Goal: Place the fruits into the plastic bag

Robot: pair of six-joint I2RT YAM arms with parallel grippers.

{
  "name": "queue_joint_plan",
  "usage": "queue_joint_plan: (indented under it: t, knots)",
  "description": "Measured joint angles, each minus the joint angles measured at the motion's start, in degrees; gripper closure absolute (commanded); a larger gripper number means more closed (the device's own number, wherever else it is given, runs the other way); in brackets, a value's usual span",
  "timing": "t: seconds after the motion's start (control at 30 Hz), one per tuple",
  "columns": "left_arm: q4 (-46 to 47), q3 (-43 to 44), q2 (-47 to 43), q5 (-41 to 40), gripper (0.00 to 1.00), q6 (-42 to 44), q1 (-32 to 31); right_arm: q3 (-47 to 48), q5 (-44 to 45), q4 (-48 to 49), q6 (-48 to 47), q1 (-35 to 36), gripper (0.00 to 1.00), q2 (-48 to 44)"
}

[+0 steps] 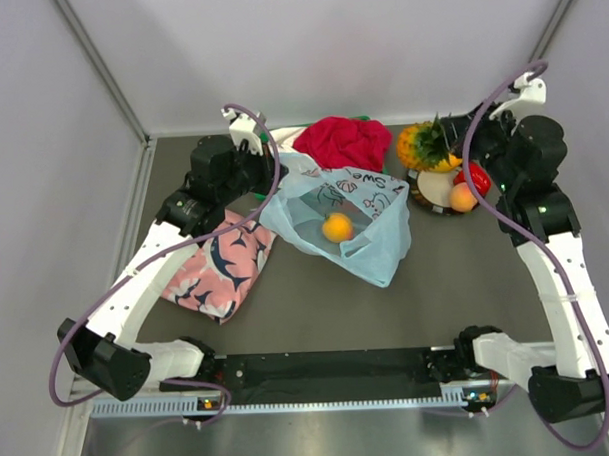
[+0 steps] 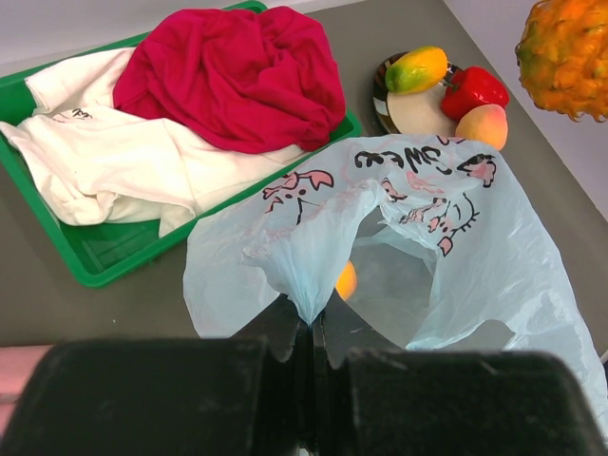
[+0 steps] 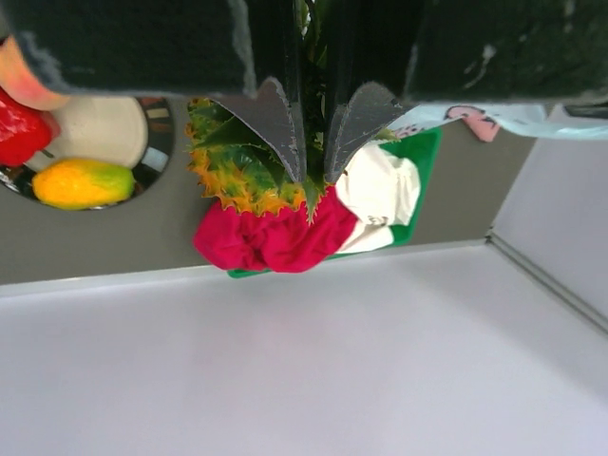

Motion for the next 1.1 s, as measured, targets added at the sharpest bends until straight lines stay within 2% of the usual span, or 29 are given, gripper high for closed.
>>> queue_joint_plan:
  t: [0.17, 0.43, 0.63, 0.87, 1.1]
  knots:
    - [0.0, 0.0, 0.0, -0.02, 1.0, 0.0, 0.0, 1.44, -1.57, -0.28, 1.18, 3.98, 1.0, -0.9]
    - [0.0, 0.0, 0.0, -0.02, 1.0, 0.0, 0.0, 3.91, -0.57, 0.07, 0.85, 20.79, 1.0, -1.88]
    - [-0.02, 0.0, 0.0, -0.04, 1.0, 0.0, 0.0, 3.91, 1.18, 0.42, 0.04, 30.47, 1.0, -0.33]
    - [0.0, 0.0, 0.0, -0.04, 1.0, 0.0, 0.0, 3.87, 2.45, 1.09, -1.01, 34.67, 1.0, 6.6]
    - [0.02, 0.0, -0.22, -0.07, 1.0, 0.02, 0.0, 1.86, 7.23, 0.92, -3.08, 35.01, 1.0, 9.68]
